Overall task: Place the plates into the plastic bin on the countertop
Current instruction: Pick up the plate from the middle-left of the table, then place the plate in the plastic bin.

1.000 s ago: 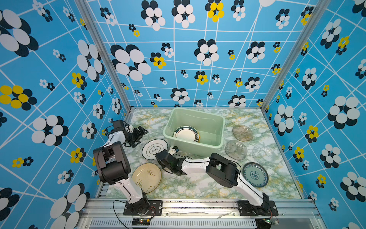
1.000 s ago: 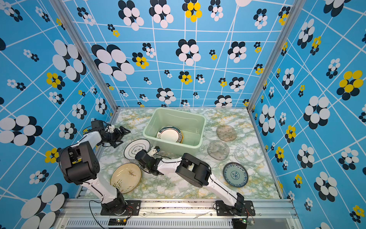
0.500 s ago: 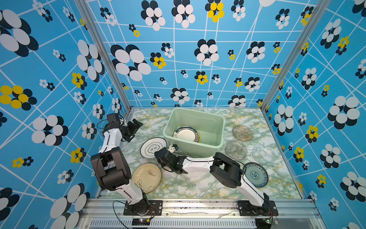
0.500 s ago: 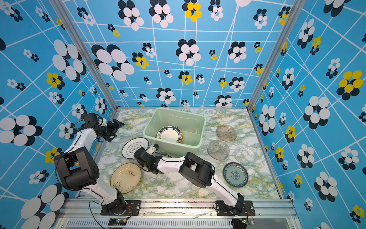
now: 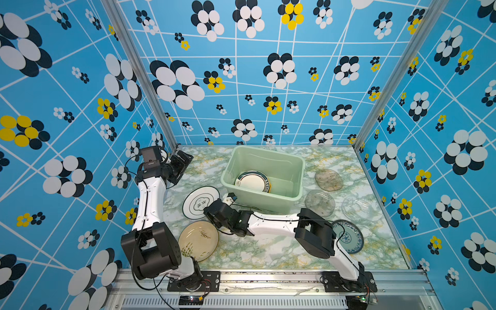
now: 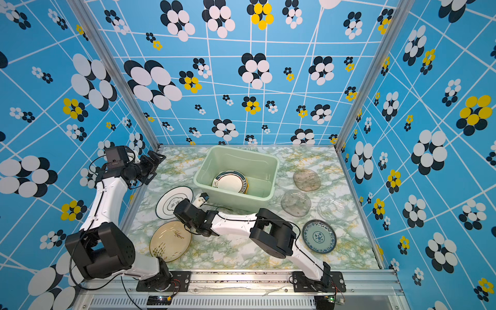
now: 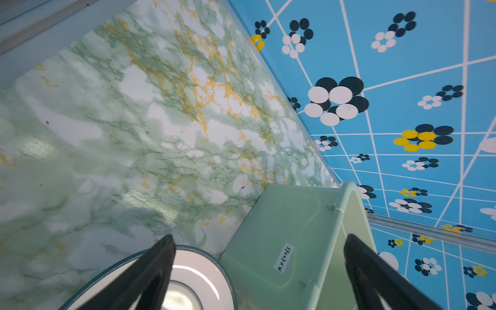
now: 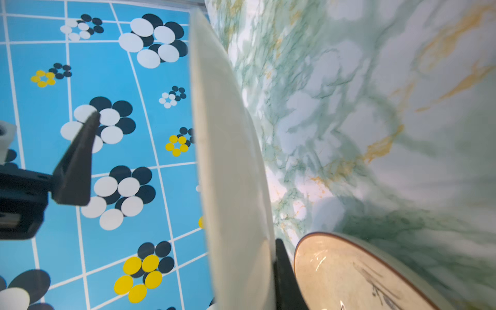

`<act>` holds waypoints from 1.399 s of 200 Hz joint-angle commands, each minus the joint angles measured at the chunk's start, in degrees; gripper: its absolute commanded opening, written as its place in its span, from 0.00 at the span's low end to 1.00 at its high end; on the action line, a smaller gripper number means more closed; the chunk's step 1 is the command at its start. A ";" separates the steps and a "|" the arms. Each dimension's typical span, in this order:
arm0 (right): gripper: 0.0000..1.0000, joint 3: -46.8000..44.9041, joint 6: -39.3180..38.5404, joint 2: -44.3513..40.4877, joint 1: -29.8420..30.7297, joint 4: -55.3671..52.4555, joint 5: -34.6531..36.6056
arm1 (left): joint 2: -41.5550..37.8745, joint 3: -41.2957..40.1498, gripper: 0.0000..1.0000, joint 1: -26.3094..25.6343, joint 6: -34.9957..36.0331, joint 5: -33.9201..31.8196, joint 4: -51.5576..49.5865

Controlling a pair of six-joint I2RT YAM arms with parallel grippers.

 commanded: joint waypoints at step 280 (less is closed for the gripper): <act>0.00 -21.17 -35.96 -44.20 -32.85 -22.96 -37.39 | -30.55 -4.85 0.99 -28.05 -1.93 10.17 2.78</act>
